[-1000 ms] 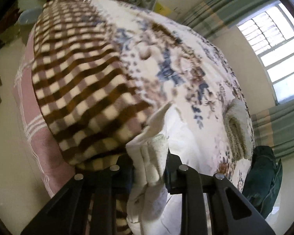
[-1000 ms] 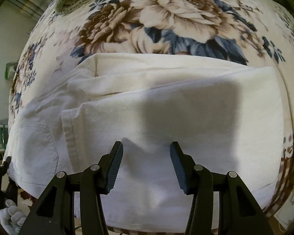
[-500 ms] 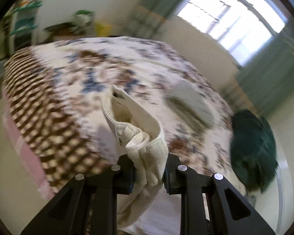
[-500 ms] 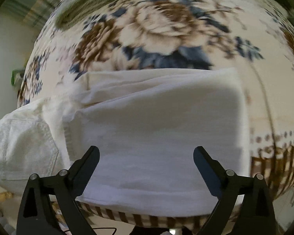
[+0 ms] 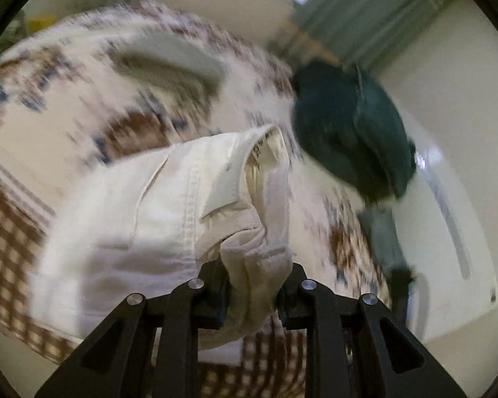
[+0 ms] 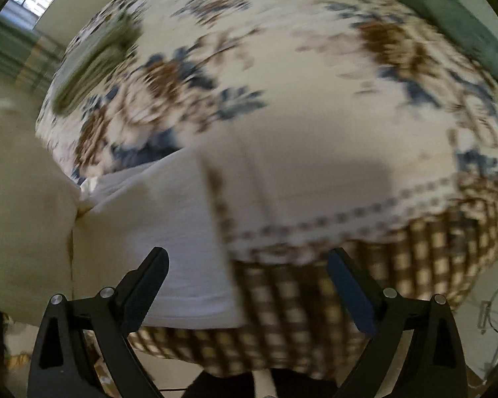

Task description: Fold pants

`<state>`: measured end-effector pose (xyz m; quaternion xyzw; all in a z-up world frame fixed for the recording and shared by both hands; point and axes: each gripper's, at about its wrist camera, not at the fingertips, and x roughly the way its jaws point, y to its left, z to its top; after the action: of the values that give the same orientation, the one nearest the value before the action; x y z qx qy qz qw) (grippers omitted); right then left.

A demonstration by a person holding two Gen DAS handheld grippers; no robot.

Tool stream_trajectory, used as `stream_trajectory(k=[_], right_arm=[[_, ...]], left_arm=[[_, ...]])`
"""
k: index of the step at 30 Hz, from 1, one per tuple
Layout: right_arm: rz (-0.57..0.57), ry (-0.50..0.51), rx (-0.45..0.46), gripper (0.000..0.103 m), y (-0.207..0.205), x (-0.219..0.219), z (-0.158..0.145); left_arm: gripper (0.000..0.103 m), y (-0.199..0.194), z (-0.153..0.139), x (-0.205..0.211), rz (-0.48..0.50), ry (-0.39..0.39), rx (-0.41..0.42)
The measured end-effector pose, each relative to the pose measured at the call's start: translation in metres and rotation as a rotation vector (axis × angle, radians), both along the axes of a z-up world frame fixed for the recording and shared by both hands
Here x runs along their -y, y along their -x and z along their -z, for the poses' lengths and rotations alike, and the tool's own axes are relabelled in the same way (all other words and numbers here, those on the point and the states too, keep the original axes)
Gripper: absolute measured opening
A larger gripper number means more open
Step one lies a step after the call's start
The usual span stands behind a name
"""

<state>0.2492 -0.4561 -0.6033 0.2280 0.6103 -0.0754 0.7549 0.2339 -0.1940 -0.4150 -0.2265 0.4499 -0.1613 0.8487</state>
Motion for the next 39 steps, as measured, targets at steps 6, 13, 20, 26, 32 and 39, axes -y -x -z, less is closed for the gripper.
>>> stream_trajectory(k=[6, 13, 20, 26, 32, 39], right_arm=[[0.066, 0.055, -0.029, 0.098, 0.022, 0.047, 0.0], [0.048, -0.079, -0.026, 0.098, 0.029, 0.057, 0.001], [0.105, -0.306, 0.008, 0.098, 0.027, 0.053, 0.008], [-0.081, -0.365, 0.015, 0.098, -0.031, 0.008, 0.058], [-0.012, -0.599, -0.019, 0.041, -0.063, -0.009, 0.114], [-0.055, -0.435, 0.102, 0.015, -0.042, -0.023, 0.065]], left_arm=[[0.021, 0.002, 0.075, 0.066, 0.156, -0.107, -0.164], [0.057, -0.004, 0.081, 0.079, 0.268, -0.159, -0.209], [0.08, -0.004, 0.033, 0.043, 0.191, -0.194, -0.187], [0.08, -0.039, 0.009, -0.062, -0.058, -0.301, -0.172], [0.08, -0.067, 0.021, -0.136, -0.193, -0.432, -0.207], [0.081, -0.091, 0.052, -0.137, -0.164, -0.373, -0.279]])
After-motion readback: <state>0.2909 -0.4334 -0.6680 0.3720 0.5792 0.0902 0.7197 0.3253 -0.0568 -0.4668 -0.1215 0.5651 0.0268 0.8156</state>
